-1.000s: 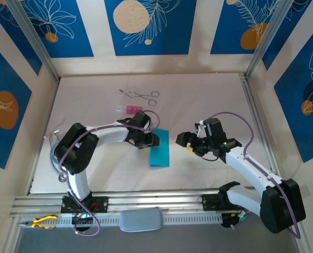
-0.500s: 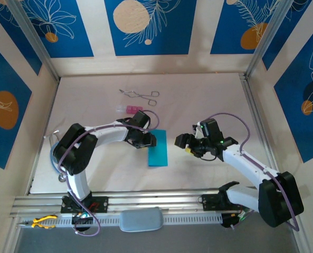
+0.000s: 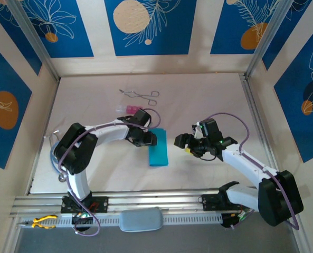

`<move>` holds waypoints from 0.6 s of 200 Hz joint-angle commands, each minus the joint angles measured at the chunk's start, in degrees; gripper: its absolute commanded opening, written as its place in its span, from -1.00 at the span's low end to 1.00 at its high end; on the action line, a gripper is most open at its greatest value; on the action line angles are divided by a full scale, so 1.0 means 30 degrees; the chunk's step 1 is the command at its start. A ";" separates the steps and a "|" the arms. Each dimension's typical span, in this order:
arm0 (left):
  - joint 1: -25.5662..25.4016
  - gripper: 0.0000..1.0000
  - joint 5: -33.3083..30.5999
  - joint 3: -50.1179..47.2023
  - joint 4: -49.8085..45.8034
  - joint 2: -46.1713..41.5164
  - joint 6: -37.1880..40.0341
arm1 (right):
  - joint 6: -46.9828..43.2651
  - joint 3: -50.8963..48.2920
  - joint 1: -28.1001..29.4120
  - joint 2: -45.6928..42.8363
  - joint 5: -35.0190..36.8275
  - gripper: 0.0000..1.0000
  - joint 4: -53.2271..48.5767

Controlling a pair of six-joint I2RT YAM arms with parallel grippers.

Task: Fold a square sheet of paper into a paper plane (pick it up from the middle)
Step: First fold the square sheet of paper in half at the center of the table.

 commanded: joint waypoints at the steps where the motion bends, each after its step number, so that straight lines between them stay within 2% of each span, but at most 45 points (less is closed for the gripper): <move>1: 0.0188 -0.06 0.0501 0.0446 -0.0877 0.0611 0.0769 | 0.0137 0.0304 0.0131 0.0080 0.0226 0.61 0.0070; 120: 0.0152 -0.05 0.0296 0.1340 -0.2349 0.1703 0.2705 | 0.0223 0.0455 0.0198 0.0545 0.0329 0.62 -0.0014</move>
